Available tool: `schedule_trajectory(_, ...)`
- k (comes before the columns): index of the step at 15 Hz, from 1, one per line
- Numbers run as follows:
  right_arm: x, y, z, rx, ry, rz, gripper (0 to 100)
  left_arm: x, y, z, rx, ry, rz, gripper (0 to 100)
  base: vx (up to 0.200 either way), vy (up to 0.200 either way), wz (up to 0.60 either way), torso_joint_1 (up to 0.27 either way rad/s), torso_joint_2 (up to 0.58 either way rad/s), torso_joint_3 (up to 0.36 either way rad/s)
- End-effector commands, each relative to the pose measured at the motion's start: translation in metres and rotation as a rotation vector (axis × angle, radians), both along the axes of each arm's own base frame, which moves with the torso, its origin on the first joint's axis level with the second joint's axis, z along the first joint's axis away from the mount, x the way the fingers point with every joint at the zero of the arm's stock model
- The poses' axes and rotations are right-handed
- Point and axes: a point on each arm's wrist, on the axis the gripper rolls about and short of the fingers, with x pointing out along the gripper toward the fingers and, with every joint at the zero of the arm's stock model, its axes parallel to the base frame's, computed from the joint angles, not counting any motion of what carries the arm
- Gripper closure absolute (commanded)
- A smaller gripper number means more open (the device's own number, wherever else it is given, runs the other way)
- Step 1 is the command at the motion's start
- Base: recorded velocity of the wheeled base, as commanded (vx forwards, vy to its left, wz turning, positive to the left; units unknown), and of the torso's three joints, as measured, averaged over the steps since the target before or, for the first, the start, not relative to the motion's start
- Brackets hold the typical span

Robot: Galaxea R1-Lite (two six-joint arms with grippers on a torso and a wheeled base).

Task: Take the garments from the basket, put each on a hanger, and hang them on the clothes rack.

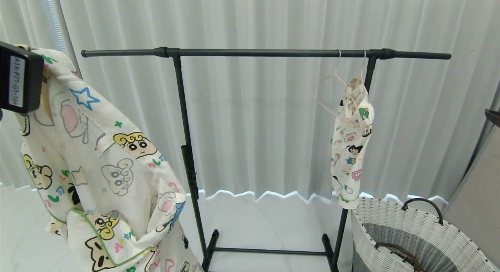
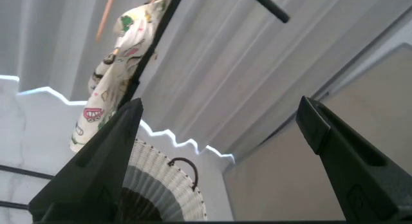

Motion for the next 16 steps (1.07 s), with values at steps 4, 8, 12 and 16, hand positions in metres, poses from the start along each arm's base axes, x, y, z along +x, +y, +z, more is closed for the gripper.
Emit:
schedule_trajectory(4,0.012,0.005,-0.008,0.012,0.048,0.002,0,0.000,0.000,0.000,-0.003,-0.001,-0.001,100,0.000,0.000,0.00,0.240,-0.49,-0.235)
schedule_trajectory(8,0.017,0.007,-0.011,0.010,0.064,0.023,0,0.000,0.000,0.001,-0.006,-0.005,-0.001,100,0.000,0.000,0.00,0.293,-0.48,-0.246)
schedule_trajectory(12,0.018,0.011,-0.012,0.050,0.070,0.044,0,0.000,0.000,0.001,-0.003,-0.003,-0.001,100,0.000,0.000,0.00,0.264,-0.51,-0.260)
schedule_trajectory(16,0.023,0.014,-0.015,0.075,0.090,0.109,0,-0.002,0.001,0.001,-0.004,-0.007,-0.001,100,0.000,0.000,0.00,0.190,-0.40,-0.202)
